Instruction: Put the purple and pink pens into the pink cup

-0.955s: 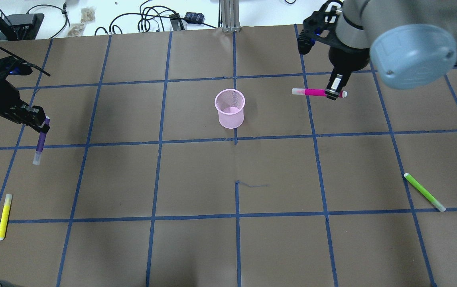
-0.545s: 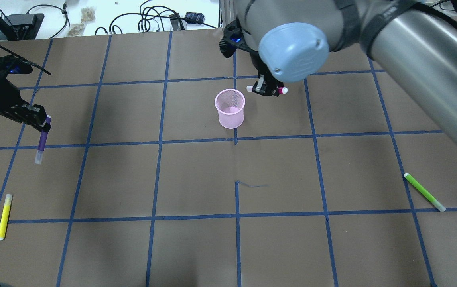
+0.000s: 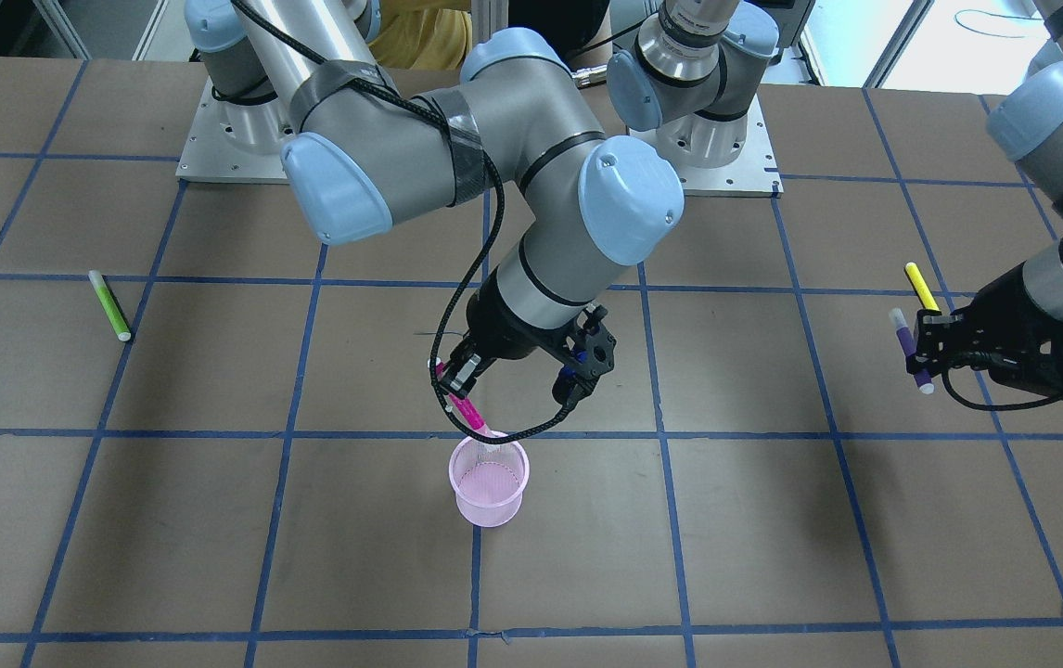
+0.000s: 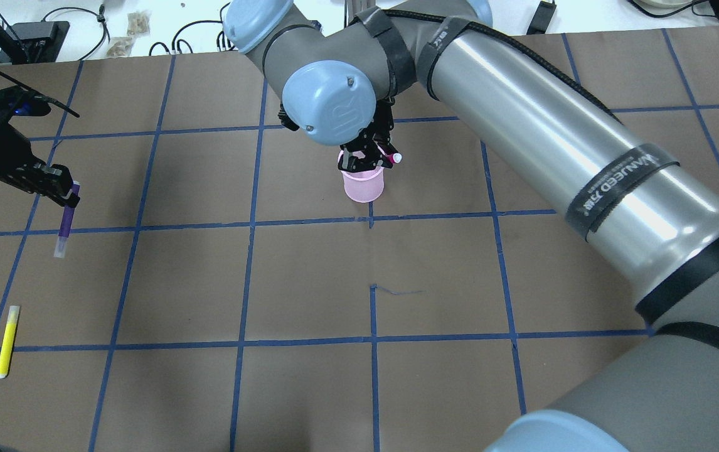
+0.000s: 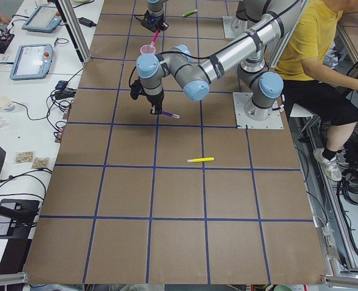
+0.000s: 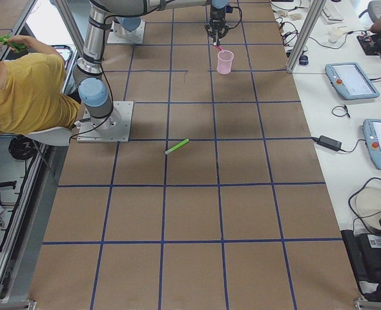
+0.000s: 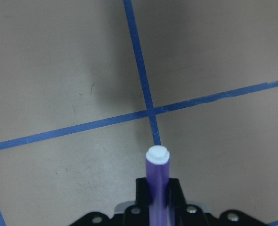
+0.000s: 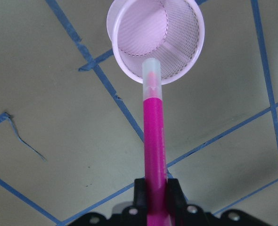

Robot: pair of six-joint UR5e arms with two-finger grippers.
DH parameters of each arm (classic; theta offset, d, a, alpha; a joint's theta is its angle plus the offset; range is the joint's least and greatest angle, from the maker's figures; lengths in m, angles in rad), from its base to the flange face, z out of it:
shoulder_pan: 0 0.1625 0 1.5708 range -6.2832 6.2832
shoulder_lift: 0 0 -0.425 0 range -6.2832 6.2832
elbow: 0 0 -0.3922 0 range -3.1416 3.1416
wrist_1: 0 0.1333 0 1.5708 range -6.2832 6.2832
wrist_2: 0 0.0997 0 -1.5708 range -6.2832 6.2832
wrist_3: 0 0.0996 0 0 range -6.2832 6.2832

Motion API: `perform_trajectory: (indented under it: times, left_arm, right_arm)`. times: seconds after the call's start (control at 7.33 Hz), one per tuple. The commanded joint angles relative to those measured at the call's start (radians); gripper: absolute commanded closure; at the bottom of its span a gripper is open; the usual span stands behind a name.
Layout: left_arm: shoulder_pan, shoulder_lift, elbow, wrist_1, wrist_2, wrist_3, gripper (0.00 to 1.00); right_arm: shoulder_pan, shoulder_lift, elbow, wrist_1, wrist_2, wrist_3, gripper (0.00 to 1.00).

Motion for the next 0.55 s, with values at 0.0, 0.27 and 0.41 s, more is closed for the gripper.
perform_trajectory:
  times: [0.0, 0.27, 0.41]
  left_arm:
    - [0.0, 0.0, 0.002, 0.0, -0.001, 0.0, 1.0]
    - [-0.001, 0.0, 0.006, 0.002, -0.007, -0.002, 1.0]
    - [-0.003, 0.002, 0.009, 0.006, -0.025, -0.005, 1.0]
  right_arm:
    - [0.01, 0.038, -0.006, -0.046, -0.012, -0.007, 0.95]
    - [0.01, 0.071, -0.006, -0.107, -0.006, -0.008, 0.78]
    - [0.01, 0.075, -0.007, -0.107, -0.001, -0.011, 0.34]
